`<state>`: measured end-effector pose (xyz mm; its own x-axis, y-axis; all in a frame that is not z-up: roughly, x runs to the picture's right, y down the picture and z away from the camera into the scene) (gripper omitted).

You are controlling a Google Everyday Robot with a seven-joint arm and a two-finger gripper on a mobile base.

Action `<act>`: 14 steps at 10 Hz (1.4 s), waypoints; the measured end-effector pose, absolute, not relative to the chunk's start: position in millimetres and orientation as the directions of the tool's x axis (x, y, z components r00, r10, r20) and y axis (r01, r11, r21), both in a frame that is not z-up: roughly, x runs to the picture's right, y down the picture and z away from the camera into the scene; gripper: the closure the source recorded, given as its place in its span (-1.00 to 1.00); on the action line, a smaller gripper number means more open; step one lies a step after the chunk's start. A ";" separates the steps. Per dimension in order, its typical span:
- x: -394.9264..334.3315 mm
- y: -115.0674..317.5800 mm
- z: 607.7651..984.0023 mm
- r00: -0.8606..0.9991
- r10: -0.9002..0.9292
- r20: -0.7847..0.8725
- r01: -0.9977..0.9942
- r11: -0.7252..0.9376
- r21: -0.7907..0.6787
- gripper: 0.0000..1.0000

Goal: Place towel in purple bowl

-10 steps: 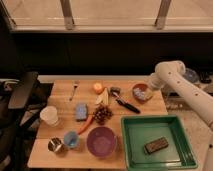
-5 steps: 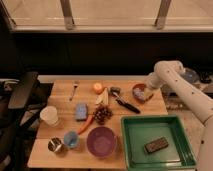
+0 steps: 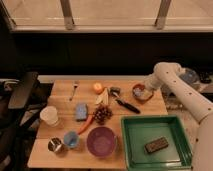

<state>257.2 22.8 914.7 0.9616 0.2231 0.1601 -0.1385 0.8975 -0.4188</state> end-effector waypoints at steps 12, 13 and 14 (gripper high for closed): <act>260.2 24.5 916.3 0.955 0.236 0.180 -0.137 0.888 -0.439 1.00; 258.0 16.2 905.8 0.957 0.224 0.184 -0.129 0.898 -0.421 1.00; 253.6 6.3 892.0 0.959 0.208 0.191 -0.116 0.907 -0.405 1.00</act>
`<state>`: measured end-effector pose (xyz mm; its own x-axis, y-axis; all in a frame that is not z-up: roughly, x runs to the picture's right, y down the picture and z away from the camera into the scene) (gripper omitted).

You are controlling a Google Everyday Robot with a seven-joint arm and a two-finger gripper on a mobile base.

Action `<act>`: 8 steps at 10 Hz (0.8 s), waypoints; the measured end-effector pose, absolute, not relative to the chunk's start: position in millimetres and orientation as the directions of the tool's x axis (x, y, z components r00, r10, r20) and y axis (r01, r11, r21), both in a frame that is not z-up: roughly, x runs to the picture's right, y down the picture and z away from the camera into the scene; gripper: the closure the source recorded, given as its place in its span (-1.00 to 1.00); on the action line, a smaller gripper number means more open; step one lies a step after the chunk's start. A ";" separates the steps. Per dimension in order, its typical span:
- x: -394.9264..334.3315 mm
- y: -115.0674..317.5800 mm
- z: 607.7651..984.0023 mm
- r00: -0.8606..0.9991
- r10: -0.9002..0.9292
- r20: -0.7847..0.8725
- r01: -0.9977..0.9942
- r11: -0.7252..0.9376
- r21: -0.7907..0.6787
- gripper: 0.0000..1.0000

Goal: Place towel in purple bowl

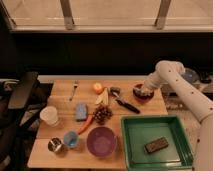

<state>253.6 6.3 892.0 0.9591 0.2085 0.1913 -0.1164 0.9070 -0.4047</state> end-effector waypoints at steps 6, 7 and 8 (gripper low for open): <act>173.2 -12.9 807.9 0.926 0.175 0.334 -0.014 0.902 -0.432 1.00; 152.4 -3.5 800.0 0.913 0.172 0.369 0.013 0.894 -0.448 1.00; 133.8 9.7 789.2 0.907 0.164 0.388 0.036 0.888 -0.459 1.00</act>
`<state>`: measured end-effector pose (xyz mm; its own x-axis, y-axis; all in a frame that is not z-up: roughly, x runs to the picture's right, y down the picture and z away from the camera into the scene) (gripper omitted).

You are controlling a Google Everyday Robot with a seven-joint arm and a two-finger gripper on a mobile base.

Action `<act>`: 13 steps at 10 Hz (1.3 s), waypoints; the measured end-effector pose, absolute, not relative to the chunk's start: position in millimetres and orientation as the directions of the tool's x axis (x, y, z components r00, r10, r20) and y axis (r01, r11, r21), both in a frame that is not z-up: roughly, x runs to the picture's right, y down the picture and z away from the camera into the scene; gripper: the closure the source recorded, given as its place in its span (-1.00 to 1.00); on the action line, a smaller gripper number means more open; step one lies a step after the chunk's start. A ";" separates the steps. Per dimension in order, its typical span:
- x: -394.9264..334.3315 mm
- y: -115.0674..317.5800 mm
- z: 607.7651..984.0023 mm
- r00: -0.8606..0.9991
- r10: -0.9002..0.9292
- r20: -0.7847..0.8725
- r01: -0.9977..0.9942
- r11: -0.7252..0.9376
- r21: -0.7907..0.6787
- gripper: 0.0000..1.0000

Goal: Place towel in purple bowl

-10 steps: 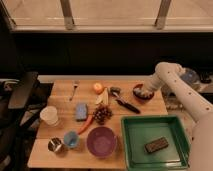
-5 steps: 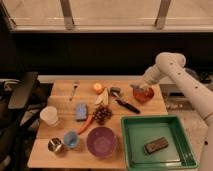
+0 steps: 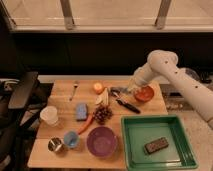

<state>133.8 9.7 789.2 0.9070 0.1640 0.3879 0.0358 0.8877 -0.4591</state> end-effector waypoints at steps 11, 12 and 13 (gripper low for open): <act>94.0 80.2 751.9 0.894 0.135 0.427 0.121 0.845 -0.520 1.00; 86.0 87.4 745.3 0.891 0.110 0.440 0.148 0.847 -0.511 1.00; 82.0 95.9 738.7 0.890 0.094 0.447 0.165 0.847 -0.505 1.00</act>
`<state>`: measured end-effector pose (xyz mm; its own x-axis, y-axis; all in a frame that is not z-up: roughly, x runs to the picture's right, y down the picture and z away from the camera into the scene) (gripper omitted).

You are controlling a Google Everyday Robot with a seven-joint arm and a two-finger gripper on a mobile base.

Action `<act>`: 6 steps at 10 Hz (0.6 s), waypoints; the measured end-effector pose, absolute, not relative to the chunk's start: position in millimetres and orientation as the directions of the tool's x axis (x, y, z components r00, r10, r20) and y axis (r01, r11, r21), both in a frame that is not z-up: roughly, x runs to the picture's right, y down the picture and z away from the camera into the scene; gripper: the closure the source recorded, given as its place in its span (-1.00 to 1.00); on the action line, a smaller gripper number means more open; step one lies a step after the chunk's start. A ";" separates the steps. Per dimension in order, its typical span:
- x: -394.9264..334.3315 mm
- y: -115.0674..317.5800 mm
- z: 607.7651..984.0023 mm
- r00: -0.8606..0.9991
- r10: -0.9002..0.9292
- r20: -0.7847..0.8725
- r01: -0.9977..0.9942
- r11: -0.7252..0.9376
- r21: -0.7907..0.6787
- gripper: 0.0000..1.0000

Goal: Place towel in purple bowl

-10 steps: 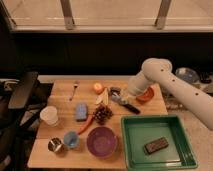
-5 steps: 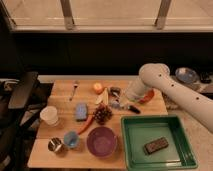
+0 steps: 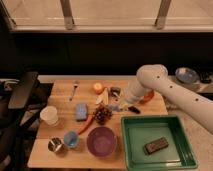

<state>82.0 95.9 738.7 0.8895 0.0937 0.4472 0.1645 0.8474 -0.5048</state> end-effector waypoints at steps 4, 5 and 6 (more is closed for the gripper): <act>53.3 142.0 698.2 0.850 0.046 0.525 0.244 0.848 -0.471 1.00; 44.8 147.9 691.2 0.833 0.039 0.551 0.267 0.845 -0.463 1.00; 33.4 154.1 683.3 0.809 0.033 0.587 0.296 0.841 -0.454 1.00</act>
